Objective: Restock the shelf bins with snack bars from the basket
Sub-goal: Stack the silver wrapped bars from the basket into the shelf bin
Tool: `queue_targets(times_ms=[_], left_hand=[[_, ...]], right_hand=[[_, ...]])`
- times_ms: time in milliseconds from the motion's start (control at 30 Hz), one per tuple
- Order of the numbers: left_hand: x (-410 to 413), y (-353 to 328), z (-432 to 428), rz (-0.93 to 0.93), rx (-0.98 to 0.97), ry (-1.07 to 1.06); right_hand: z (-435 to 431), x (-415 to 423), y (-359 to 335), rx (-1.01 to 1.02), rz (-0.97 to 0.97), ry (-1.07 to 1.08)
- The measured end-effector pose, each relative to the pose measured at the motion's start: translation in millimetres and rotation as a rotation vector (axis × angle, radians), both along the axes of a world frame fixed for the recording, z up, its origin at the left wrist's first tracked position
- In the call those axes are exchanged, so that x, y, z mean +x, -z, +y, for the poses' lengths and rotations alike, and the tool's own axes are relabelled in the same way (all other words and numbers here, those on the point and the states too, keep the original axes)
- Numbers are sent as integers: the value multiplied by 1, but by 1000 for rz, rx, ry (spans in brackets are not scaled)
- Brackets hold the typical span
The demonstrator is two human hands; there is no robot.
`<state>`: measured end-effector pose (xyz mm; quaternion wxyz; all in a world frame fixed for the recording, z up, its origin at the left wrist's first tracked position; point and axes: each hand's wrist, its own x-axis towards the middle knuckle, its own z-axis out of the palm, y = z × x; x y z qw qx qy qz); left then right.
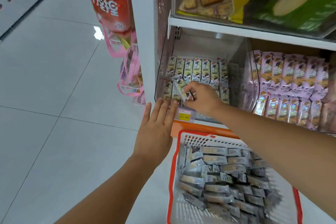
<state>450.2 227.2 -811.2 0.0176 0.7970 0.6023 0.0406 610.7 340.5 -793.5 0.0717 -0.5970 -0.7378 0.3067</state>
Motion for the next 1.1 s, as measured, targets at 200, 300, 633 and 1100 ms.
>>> queue_targets(times_ms=[200,300,633,1100], left_hand=[[2,7,-1,-8,32,-18],[1,10,-1,5,48,-15],[1,12,1,-15,34,2],[2,11,2,2,8,-10]], right_hand=[[6,-4,2,-16,-5,2],[8,-5,10,8,17,43],[19,-14,17,-14,-40,168],[25,21,-5,280,-268,178]])
